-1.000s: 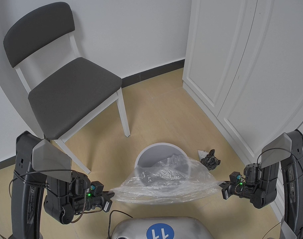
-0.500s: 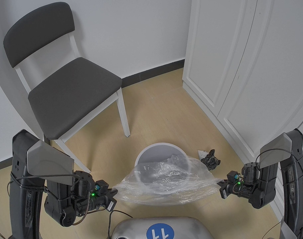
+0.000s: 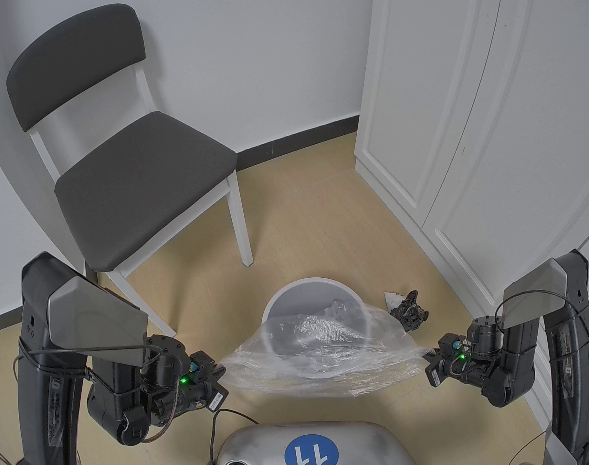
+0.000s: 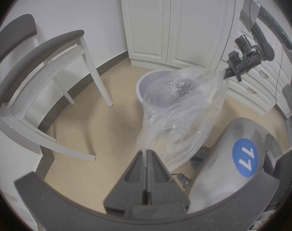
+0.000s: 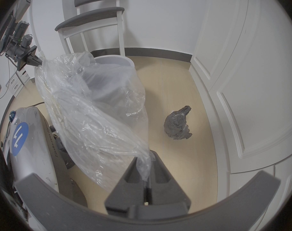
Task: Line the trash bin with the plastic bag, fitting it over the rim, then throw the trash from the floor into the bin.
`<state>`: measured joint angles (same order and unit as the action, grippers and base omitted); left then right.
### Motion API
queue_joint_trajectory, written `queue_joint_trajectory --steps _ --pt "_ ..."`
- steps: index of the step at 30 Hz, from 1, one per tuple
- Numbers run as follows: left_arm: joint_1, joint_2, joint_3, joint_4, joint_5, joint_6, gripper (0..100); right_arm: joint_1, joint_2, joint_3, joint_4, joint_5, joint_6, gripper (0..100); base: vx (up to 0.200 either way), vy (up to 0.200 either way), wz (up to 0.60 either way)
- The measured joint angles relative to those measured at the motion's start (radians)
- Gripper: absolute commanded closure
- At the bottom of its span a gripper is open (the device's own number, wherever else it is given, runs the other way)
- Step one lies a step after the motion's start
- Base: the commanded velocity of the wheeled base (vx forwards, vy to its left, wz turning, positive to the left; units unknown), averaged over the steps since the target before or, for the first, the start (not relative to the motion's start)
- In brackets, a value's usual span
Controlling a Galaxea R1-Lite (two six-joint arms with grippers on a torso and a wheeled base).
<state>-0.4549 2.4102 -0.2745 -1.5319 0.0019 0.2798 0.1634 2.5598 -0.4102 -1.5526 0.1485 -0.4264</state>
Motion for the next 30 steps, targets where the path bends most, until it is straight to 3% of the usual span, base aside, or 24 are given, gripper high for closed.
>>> queue_joint_trajectory --steps 9,18,19,27,30 --pt "0.058 0.034 0.013 -0.001 0.004 0.03 100 -0.001 0.005 -0.004 0.0 -0.001 0.0 100 0.0 0.0 0.0" --pt "0.034 0.037 0.03 -0.003 0.006 0.028 100 0.0 0.002 0.0 0.0 0.001 0.0 100 0.0 0.0 0.0" --pt "0.029 0.035 0.032 -0.003 0.006 0.026 100 0.0 0.0 0.0 0.0 0.001 0.0 0 0.0 0.0 0.0" --pt "-0.006 0.007 0.055 -0.003 0.007 0.019 100 0.009 -0.027 0.024 0.0 0.028 0.01 0 0.0 0.0 0.0" --pt "-0.01 0.002 0.057 -0.003 0.007 0.02 100 0.011 -0.039 0.039 -0.001 0.097 0.023 0 0.0 0.0 0.0"
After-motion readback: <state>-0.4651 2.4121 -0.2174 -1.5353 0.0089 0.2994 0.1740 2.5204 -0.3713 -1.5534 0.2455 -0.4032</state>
